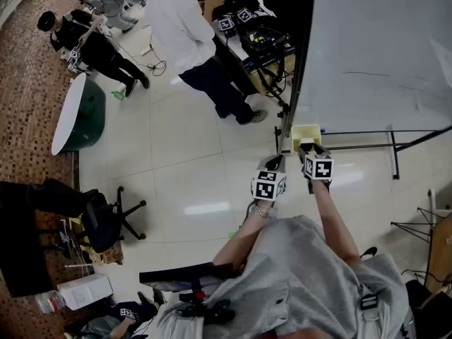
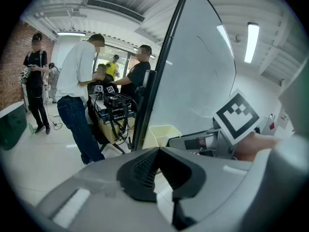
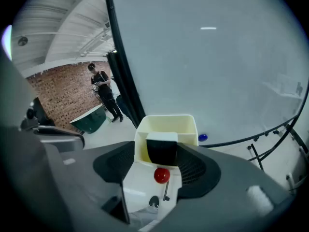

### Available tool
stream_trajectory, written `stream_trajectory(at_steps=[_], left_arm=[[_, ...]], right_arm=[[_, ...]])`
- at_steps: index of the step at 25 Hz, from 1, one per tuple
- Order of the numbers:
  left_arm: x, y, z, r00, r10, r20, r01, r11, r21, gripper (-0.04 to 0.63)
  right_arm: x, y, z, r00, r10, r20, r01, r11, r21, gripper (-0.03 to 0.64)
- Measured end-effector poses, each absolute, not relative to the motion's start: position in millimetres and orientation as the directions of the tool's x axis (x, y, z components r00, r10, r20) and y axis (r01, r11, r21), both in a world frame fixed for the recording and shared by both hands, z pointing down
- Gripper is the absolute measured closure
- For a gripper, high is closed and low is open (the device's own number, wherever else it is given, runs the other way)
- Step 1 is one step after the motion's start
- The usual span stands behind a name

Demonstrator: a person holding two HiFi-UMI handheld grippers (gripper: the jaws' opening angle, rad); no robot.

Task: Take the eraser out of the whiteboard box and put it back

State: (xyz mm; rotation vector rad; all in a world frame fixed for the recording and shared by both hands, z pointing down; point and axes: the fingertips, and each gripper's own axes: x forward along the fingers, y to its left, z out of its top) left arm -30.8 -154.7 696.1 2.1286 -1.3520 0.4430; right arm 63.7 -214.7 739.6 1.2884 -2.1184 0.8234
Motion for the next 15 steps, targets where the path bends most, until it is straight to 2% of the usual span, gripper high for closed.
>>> stream_trajectory(at_steps=[5,9,11,15], left_arm=[[-58,-180,704,0.452,-0.695,0.559,-0.892,-0.337,0.302,0.592],[-58,-193,711,0.473,-0.675,0.566,-0.881,-0.352,0.316,0.592],[-54,-200,709,0.482,-0.674,0.56,-0.876,-0.356,0.325,0.592],[-55,-216,703,0.479,-0.69,0.544,-0.877,-0.348,0.331,0.592]], right_arm=[[45,-231,761,-0.342,-0.494,0.8,-0.923,0.334,-0.189,0.27],[52,-238,779,-0.302,-0.477,0.826,-0.943,0.278,-0.184,0.27],[54,-241,784,-0.305,-0.493,0.814,-0.946,0.256,-0.2,0.323],[50,-238,769,-0.347,-0.491,0.799,-0.925,0.317,-0.207,0.334]])
